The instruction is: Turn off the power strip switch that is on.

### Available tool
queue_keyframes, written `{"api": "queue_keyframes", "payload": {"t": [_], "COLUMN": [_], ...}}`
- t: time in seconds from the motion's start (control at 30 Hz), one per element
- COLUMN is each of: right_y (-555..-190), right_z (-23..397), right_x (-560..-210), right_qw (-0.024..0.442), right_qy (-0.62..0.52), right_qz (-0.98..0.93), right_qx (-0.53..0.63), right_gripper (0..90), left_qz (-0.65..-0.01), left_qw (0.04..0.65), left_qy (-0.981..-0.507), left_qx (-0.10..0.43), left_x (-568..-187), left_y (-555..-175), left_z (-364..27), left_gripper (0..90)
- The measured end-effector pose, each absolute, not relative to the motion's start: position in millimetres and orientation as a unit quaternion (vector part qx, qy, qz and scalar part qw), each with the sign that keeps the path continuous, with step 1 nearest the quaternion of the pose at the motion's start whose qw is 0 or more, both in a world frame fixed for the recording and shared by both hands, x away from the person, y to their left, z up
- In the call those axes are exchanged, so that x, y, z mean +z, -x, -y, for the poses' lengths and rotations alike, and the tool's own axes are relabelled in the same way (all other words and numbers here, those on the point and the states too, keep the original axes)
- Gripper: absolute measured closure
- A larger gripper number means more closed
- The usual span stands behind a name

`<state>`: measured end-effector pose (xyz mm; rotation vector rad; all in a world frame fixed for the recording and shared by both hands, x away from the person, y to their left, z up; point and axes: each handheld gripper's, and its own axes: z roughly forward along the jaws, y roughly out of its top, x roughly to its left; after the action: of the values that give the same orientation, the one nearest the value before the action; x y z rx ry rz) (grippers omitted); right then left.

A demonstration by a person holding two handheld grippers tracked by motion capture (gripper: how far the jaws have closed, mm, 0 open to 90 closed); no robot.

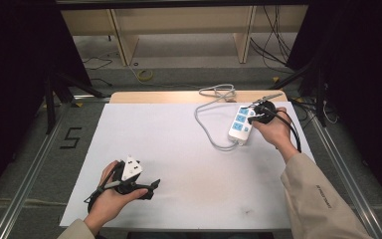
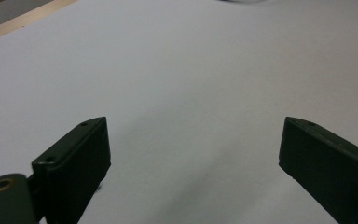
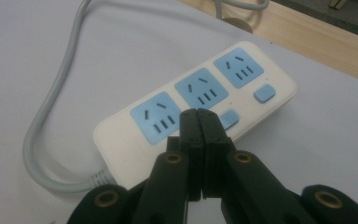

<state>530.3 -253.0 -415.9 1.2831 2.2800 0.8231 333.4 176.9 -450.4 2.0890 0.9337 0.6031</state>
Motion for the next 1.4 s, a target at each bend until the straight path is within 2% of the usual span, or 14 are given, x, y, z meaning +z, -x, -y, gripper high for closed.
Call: {"api": "queue_keyframes", "payload": {"t": [0.5,0.93,1.2,1.4], "right_y": [-504.9,-485.4,-469.3,-455.9], "right_z": [254.8,255.0,254.3,252.4], "right_x": [-404.7,-402.5,-401.8,-402.3], "right_qw": [0.201,0.202,0.193,0.186], "right_qy": [-0.443,-0.427,-0.411,-0.399], "right_qz": [-0.812,-0.813,-0.813,-0.809], "right_qx": [0.323,0.341,0.364,0.389], "right_gripper": [85.8,79.0,68.5,56.0], "left_qz": [-0.367,-0.368,-0.37,-0.369], "left_qw": [0.377,0.377,0.376,0.375], "left_qy": [-0.817,-0.816,-0.816,-0.816], "left_qx": [0.237,0.238,0.238,0.238], "left_x": [-450.6,-450.6,-450.7,-450.8], "left_y": [-333.1,-333.0,-333.1,-333.0], "left_z": [-177.0,-177.2,-177.6,-177.3], "left_gripper": [8.6,8.6,8.7,8.8]}}
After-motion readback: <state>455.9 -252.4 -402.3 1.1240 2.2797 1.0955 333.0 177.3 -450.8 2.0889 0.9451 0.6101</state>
